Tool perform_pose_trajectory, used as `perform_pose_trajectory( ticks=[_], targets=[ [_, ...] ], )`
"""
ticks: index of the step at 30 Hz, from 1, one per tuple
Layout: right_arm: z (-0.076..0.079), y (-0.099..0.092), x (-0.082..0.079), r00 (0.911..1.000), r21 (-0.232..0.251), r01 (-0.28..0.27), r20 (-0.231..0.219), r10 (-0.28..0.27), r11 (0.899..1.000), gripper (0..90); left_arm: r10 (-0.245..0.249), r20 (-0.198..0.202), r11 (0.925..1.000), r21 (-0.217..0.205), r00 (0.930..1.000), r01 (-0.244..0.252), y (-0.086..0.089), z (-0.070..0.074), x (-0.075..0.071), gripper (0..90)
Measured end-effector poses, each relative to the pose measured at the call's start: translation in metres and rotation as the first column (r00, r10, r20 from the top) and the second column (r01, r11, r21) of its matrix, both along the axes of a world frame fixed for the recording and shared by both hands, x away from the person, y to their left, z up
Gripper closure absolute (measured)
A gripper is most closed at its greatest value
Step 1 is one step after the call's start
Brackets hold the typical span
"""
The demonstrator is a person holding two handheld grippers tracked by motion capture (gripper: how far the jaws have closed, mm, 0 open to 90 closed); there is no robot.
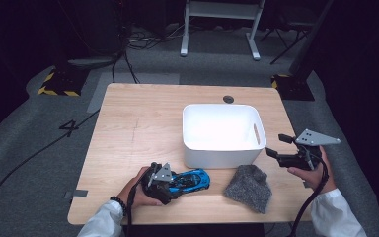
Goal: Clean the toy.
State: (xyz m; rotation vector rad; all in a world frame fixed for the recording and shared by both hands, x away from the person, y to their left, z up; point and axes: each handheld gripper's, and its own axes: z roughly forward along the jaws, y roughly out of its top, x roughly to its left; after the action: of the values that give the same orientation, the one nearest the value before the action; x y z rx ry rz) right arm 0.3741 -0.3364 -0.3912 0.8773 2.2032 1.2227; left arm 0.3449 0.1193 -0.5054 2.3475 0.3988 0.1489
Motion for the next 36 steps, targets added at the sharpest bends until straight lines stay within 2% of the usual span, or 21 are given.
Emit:
perform_pose_trajectory(
  ticks=[1, 7, 9, 16, 21, 26, 28, 36],
  targets=[
    [-0.003, -0.001, -0.001, 1.0000, -0.003, 0.001, -0.001, -0.001, 1.000, 25.8, 0.000, 0.000, 1.0000, 0.000, 1.0000, 0.000, 0.000, 0.000, 0.000, 23.0],
    [-0.035, -0.006, -0.006, 0.9973, -0.019, -0.017, -0.072, 0.016, 1.000, 25.3, -0.003, 0.002, 1.0000, -0.002, 1.0000, 0.003, 0.000, 0.000, 0.000, 23.1],
    [-0.047, -0.006, -0.008, 0.9959, -0.052, -0.020, -0.089, 0.015, 0.998, 24.9, -0.006, 0.002, 1.0000, -0.003, 1.0000, 0.006, 0.001, 0.000, 0.000, 23.1],
    [-0.077, -0.008, -0.005, 0.9899, -0.100, -0.025, -0.141, 0.011, 0.995, 24.3, -0.010, -0.003, 0.9999, -0.014, 1.0000, 0.010, 0.001, -0.001, 0.000, 23.5],
    [-0.099, -0.009, 0.000, 0.9822, -0.096, -0.038, -0.187, 0.020, 0.995, 24.2, -0.010, -0.003, 0.9998, -0.015, 0.9999, 0.010, 0.001, -0.001, 0.000, 23.6],
    [-0.109, -0.005, 0.004, 0.9780, -0.107, -0.049, -0.207, 0.026, 0.993, 23.9, -0.013, -0.002, 0.9998, -0.015, 0.9999, 0.013, 0.001, -0.001, 0.001, 23.6],
    [-0.114, -0.005, 0.005, 0.9754, -0.077, -0.041, -0.219, 0.023, 0.996, 23.3, -0.013, -0.002, 0.9998, -0.014, 0.9999, 0.013, 0.001, -0.001, 0.001, 23.6],
    [-0.115, -0.005, 0.004, 0.9784, -0.079, -0.035, -0.206, 0.018, 0.996, 22.4, -0.012, -0.001, 0.9998, -0.014, 0.9999, 0.012, 0.002, -0.001, 0.000, 23.6]
  ],
)
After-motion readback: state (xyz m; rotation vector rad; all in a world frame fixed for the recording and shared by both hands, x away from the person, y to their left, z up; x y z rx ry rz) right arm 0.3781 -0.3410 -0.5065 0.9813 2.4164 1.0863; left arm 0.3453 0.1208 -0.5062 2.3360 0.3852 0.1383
